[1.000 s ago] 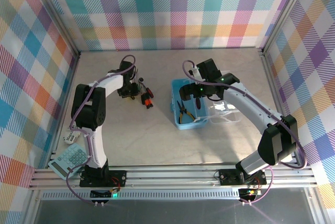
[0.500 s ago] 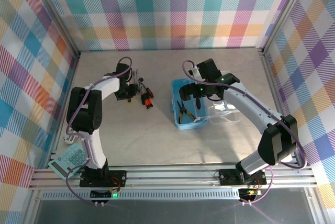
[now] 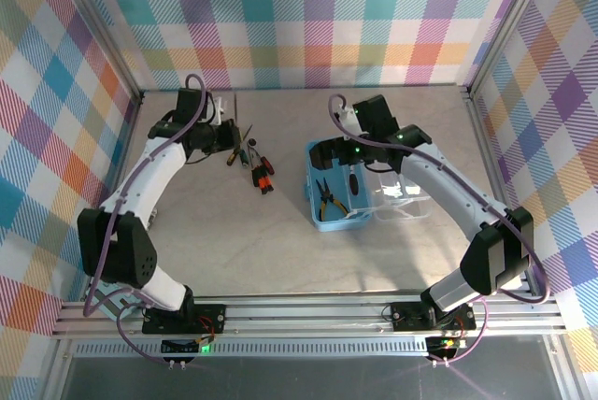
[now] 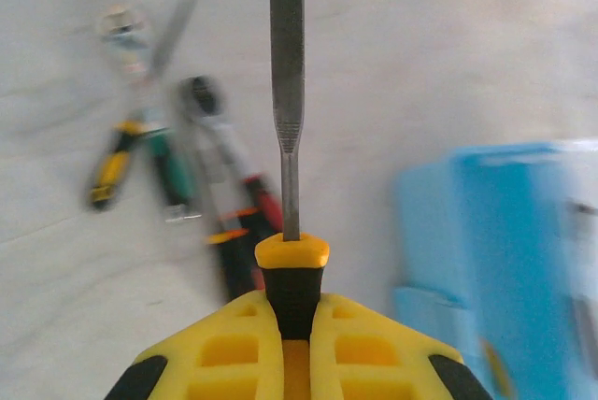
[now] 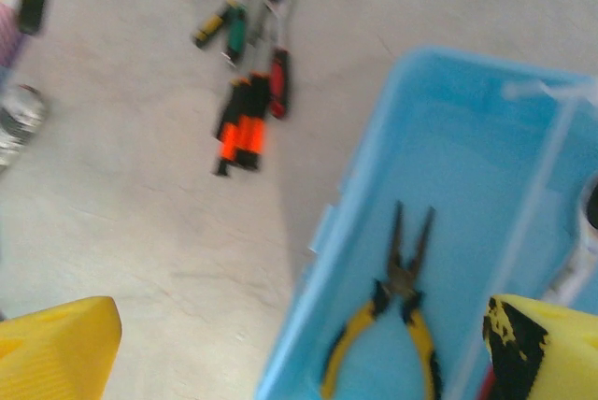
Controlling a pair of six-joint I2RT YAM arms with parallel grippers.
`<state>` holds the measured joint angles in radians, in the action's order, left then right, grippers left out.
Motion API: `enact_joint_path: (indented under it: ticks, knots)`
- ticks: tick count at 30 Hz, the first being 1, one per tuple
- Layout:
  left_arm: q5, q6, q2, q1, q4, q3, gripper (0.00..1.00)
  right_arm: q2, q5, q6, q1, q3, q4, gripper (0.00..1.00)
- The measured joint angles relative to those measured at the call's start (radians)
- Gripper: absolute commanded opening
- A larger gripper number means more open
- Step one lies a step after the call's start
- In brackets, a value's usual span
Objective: Pack the tool kit
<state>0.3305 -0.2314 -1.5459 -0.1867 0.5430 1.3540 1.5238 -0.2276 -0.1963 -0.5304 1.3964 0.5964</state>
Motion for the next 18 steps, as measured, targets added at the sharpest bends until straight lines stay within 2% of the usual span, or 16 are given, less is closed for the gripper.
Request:
enact_joint_path:
  ticks: [3,8,14,16,18]
  knots:
    - [0.153,-0.011,0.023,-0.064,-0.108,-0.045,0.0,0.002,-0.071,-0.056,0.001,0.021,-0.077,1.0]
    - [0.318,-0.034,0.001,-0.192,-0.23,-0.084,0.0,0.046,-0.114,-0.139,0.006,0.099,-0.174,0.89]
    - [0.4,-0.056,-0.006,-0.257,-0.317,-0.086,0.0,0.106,-0.088,-0.204,0.014,0.132,-0.214,0.74]
    - [0.41,-0.062,-0.006,-0.262,-0.323,-0.086,0.0,0.122,-0.082,-0.221,0.014,0.132,-0.215,0.67]
    - [0.413,-0.064,-0.006,-0.263,-0.335,-0.086,0.0,0.135,-0.08,-0.238,0.015,0.132,-0.219,0.55]
